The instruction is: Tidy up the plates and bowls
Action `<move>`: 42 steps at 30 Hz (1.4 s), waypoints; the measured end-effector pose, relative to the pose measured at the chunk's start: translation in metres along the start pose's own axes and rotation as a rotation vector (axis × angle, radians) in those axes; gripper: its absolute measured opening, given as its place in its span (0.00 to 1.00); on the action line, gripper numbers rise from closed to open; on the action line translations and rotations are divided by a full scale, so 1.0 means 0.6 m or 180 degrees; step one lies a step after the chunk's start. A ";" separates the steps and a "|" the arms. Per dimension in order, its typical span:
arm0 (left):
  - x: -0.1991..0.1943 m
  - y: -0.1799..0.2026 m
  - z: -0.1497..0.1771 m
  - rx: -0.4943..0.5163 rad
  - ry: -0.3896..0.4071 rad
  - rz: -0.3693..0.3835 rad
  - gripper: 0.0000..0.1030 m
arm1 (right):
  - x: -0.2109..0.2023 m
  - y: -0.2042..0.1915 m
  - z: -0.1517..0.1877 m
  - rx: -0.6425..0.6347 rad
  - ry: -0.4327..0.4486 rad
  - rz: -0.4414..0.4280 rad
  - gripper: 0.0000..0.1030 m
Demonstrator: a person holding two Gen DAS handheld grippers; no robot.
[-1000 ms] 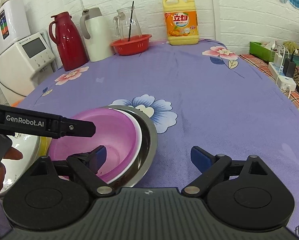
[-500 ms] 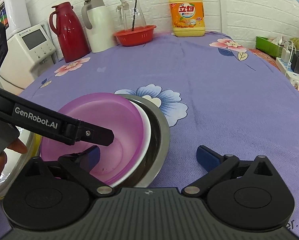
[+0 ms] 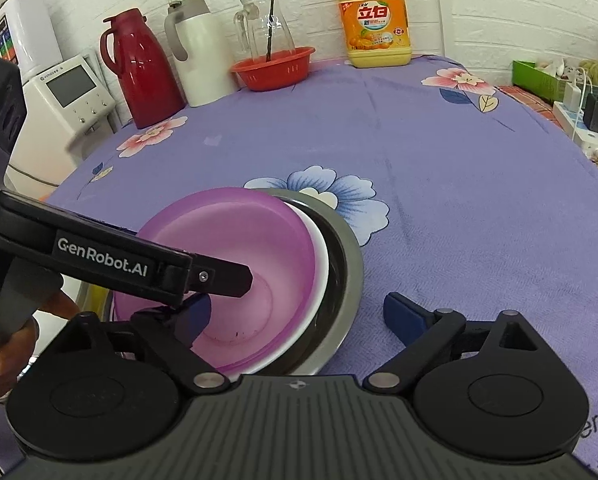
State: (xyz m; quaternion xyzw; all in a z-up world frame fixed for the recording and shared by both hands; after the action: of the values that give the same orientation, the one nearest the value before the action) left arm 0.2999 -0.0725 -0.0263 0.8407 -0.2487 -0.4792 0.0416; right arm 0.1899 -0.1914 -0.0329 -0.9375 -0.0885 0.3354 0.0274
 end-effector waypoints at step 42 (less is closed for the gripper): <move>-0.229 -0.223 0.128 -0.1119 0.0702 -0.0423 0.50 | 0.021 -0.298 -0.034 -0.0799 0.0010 -0.0922 1.00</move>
State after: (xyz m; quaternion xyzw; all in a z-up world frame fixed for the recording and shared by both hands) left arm 0.2298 0.1203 -0.0009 0.8824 -0.0992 -0.4220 0.1828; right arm 0.1862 -0.0133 -0.0052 -0.9116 -0.2636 0.3128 -0.0416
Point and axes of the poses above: each gripper's, at about its wrist camera, not at the fingertips, and x roughly the way its jaws point, y to its right, z to its underside, the point moved 3 cm from there along x, roughly the way its jaws point, and after that the axes turned 9 degrees about -x, right-handed, at the moved point
